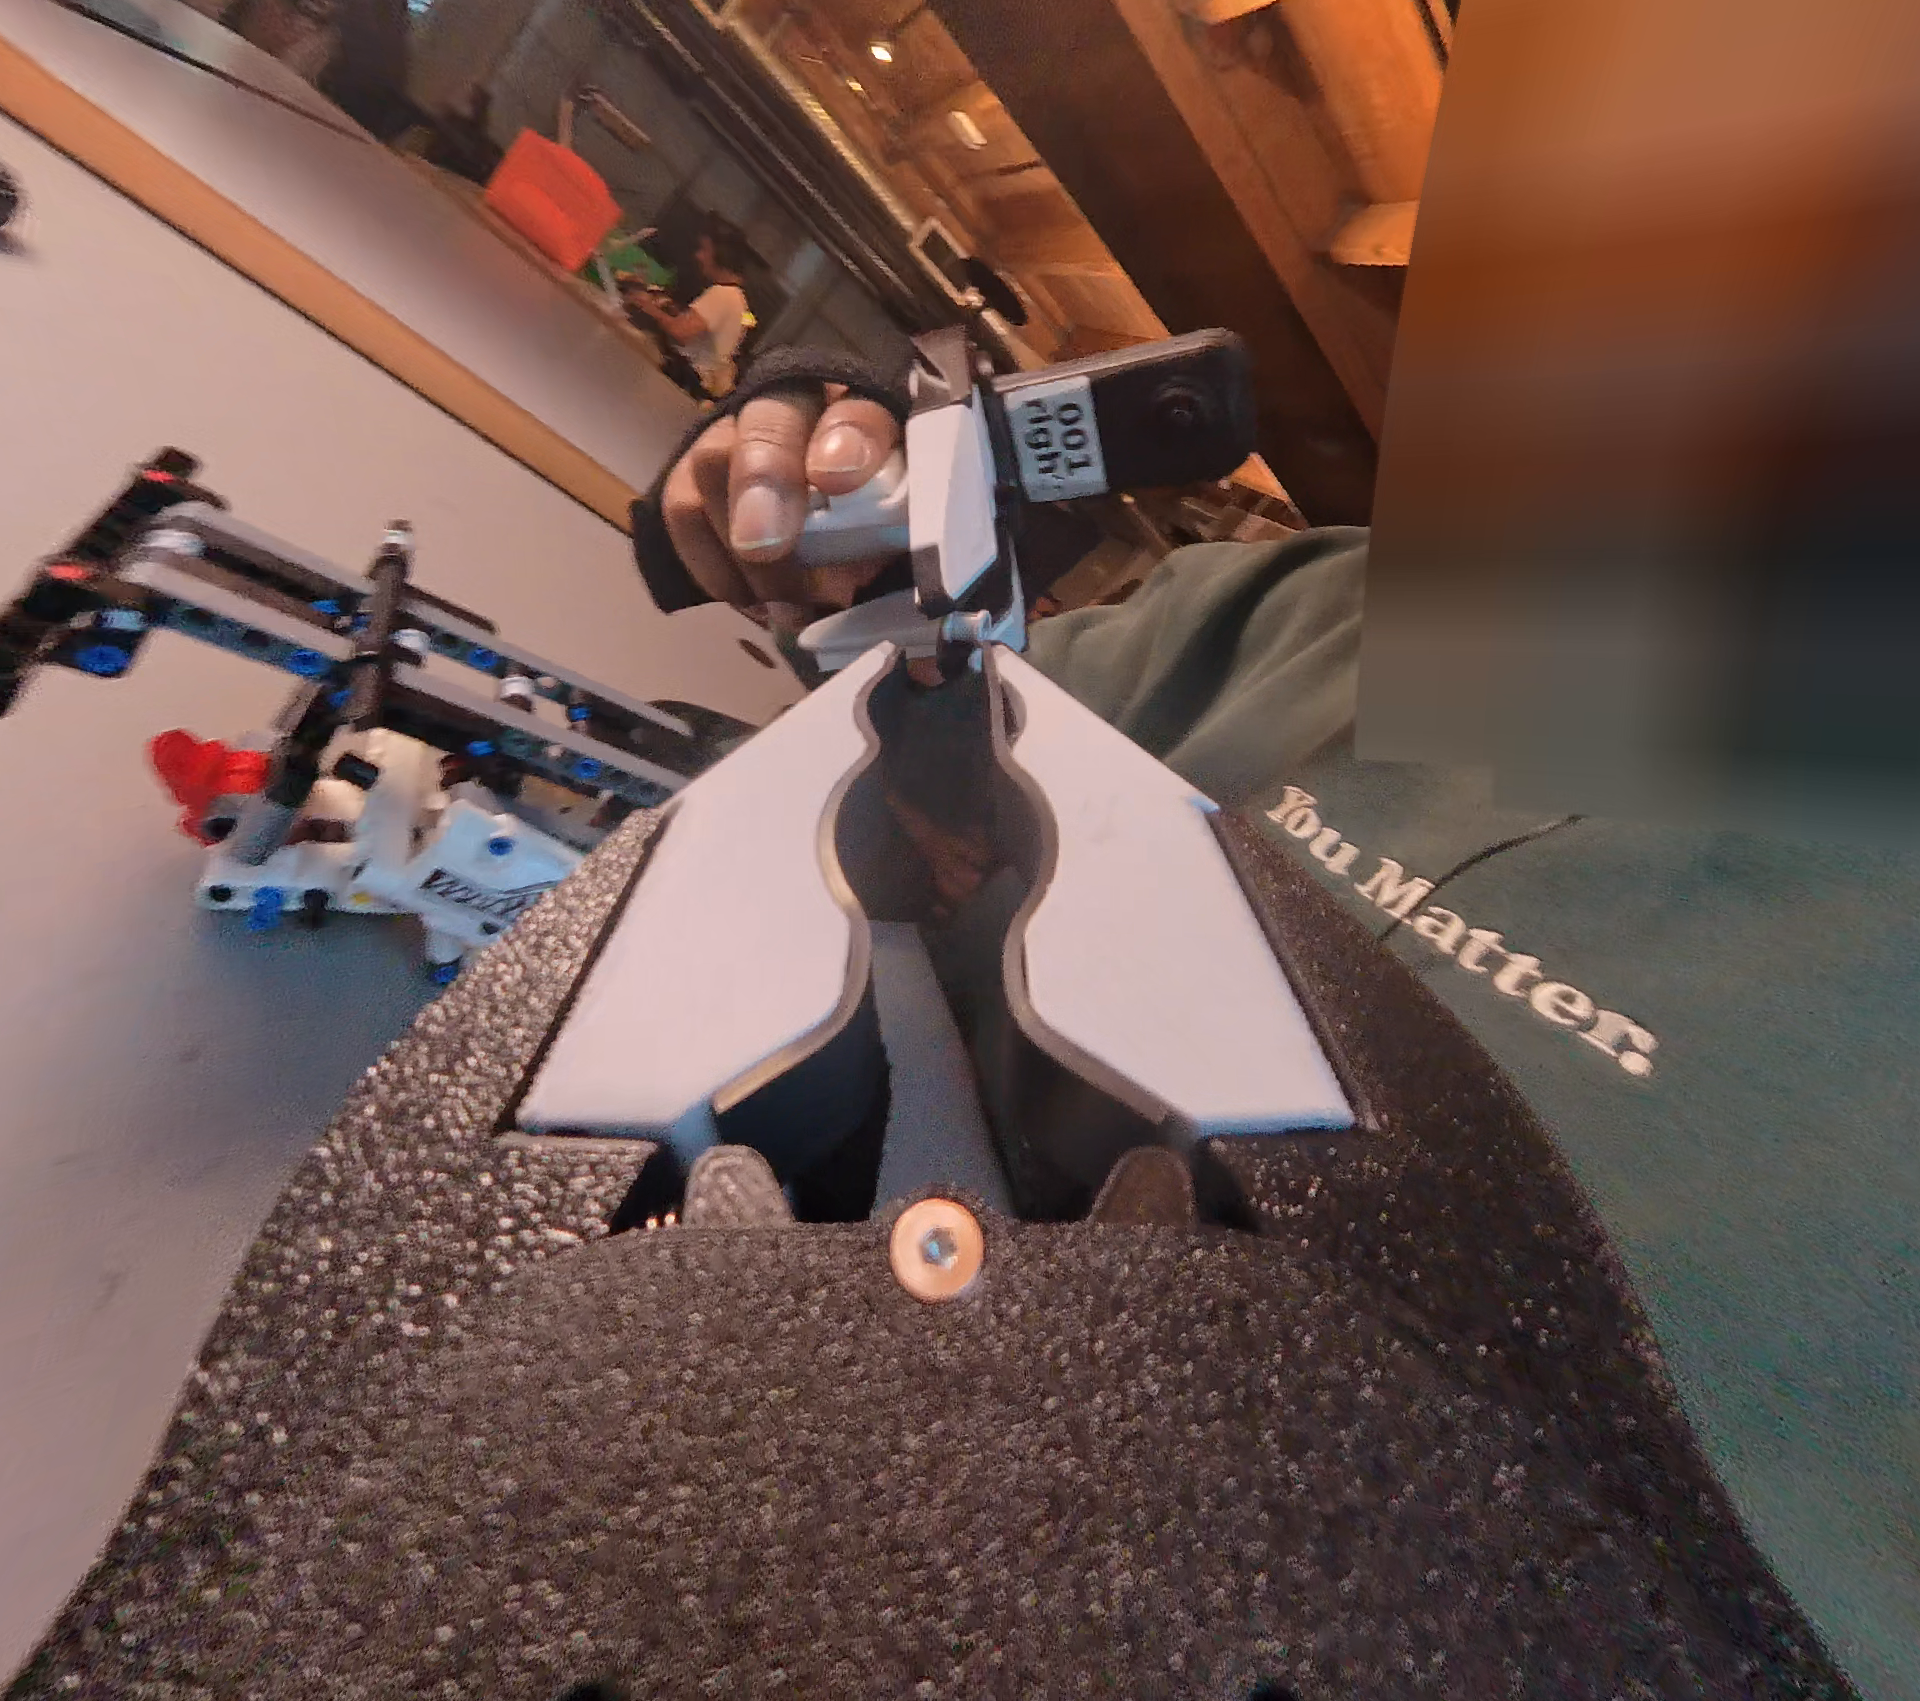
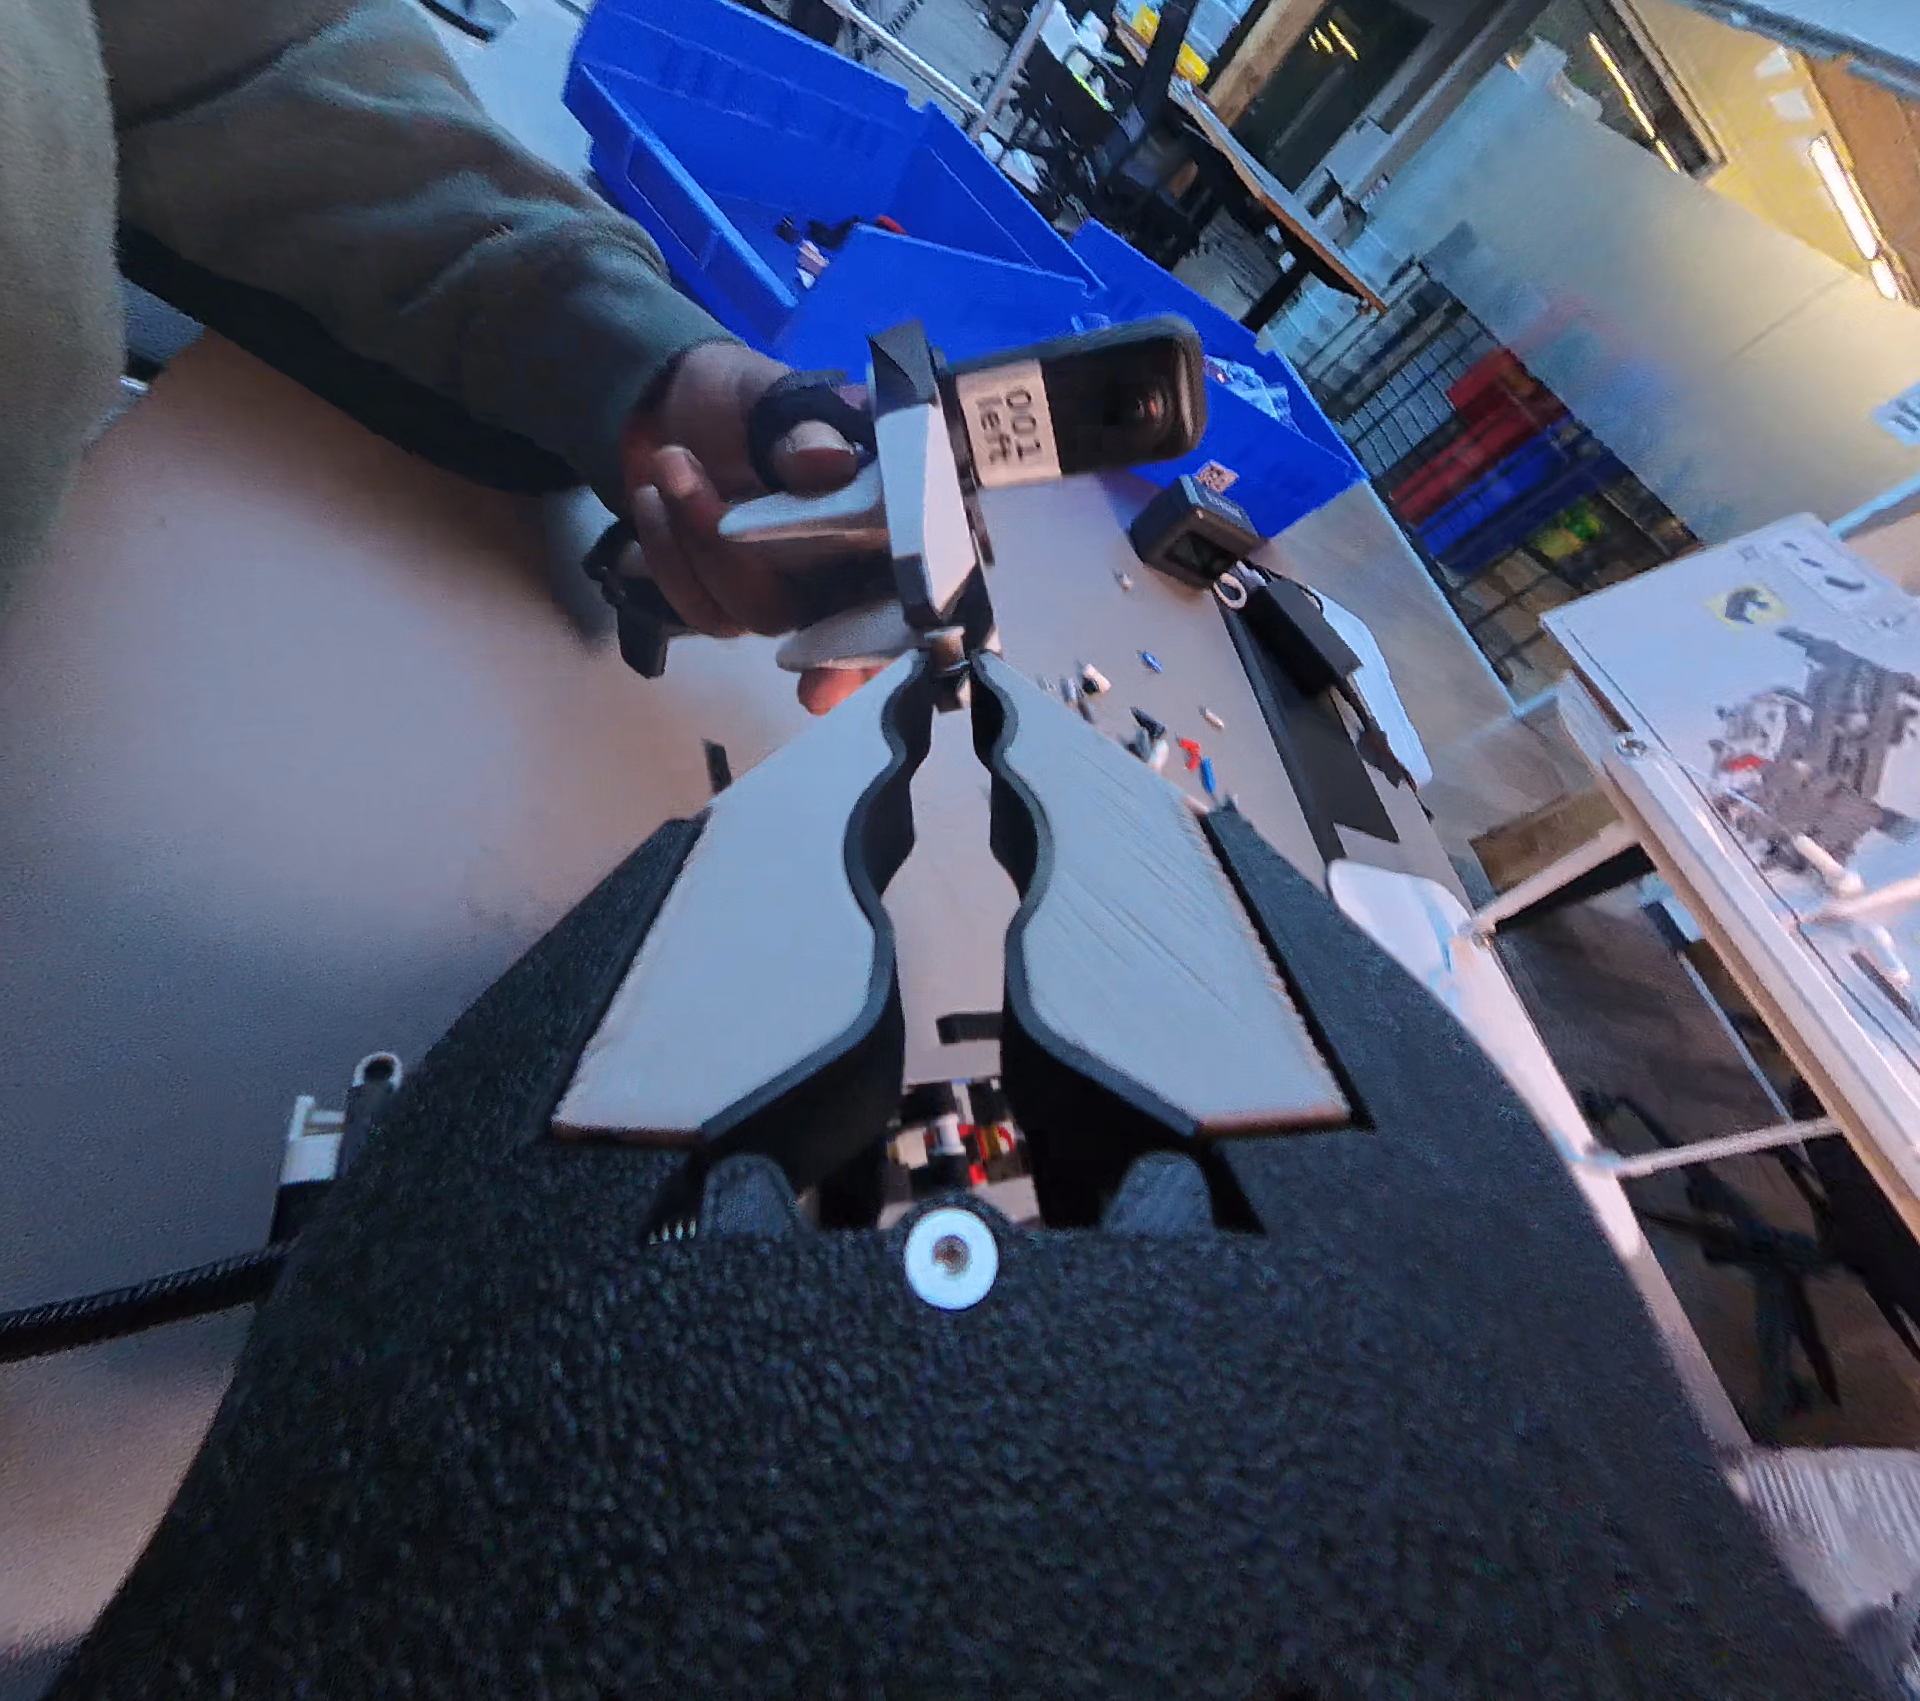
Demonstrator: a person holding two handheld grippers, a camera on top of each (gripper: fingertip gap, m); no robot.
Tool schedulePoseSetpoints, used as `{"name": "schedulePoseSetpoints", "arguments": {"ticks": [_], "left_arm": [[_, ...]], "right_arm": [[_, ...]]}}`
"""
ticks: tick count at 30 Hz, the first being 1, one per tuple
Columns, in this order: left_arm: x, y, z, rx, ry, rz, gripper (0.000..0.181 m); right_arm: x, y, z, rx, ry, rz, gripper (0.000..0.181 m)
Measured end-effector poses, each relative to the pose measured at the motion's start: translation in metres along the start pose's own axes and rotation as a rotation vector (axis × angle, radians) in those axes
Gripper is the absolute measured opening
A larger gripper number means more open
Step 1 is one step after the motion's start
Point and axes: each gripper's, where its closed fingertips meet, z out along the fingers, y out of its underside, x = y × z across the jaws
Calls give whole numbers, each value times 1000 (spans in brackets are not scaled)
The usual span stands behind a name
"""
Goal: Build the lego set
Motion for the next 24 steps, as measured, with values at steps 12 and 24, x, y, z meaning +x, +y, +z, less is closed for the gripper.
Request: {"name": "schedulePoseSetpoints", "arguments": {"ticks": [12,24], "left_arm": [[-44,-3,-8,-34,-455,101,12],[-12,-3,-2,7,-176,-6,6]], "right_arm": [[12,47,15,-263,104,-52,6],[5,18,9,-89,39,-2,6]]}}
